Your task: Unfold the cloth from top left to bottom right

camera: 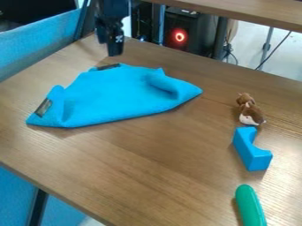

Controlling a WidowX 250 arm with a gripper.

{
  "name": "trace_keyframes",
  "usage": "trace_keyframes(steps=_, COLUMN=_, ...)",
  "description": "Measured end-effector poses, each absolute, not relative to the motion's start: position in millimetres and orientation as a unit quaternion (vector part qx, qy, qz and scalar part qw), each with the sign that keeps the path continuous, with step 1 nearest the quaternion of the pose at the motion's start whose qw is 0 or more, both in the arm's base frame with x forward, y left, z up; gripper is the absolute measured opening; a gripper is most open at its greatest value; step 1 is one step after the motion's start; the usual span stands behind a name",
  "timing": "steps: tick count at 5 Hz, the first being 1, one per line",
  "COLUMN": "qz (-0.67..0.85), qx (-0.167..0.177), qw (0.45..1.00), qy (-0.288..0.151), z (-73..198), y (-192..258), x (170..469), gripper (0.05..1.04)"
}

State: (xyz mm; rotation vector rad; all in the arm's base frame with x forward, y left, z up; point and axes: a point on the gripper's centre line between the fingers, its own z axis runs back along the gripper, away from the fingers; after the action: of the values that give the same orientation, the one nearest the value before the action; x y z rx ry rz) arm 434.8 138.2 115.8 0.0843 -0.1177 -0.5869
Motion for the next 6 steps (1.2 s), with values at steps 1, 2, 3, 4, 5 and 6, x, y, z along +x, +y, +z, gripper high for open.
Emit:
trace_keyframes(steps=1, qz=-0.301, qx=0.045, qw=0.950, qy=-0.066, z=116, y=141, x=439, gripper=1.001)
trace_keyframes(steps=2, qz=-0.306, qx=0.058, qw=0.947, qy=-0.080, z=115, y=143, x=444, gripper=1.001)
trace_keyframes(steps=3, qz=-0.306, qx=0.062, qw=0.947, qy=-0.073, z=101, y=146, x=447, gripper=1.001)
trace_keyframes(steps=4, qz=-0.307, qx=0.074, qw=0.946, qy=-0.078, z=98, y=150, x=451, gripper=1.001)
trace_keyframes(steps=5, qz=-0.305, qx=0.070, qw=0.948, qy=-0.061, z=79, y=152, x=452, gripper=1.001)
trace_keyframes(steps=6, qz=-0.312, qx=0.083, qw=0.943, qy=-0.075, z=81, y=155, x=457, gripper=1.001)
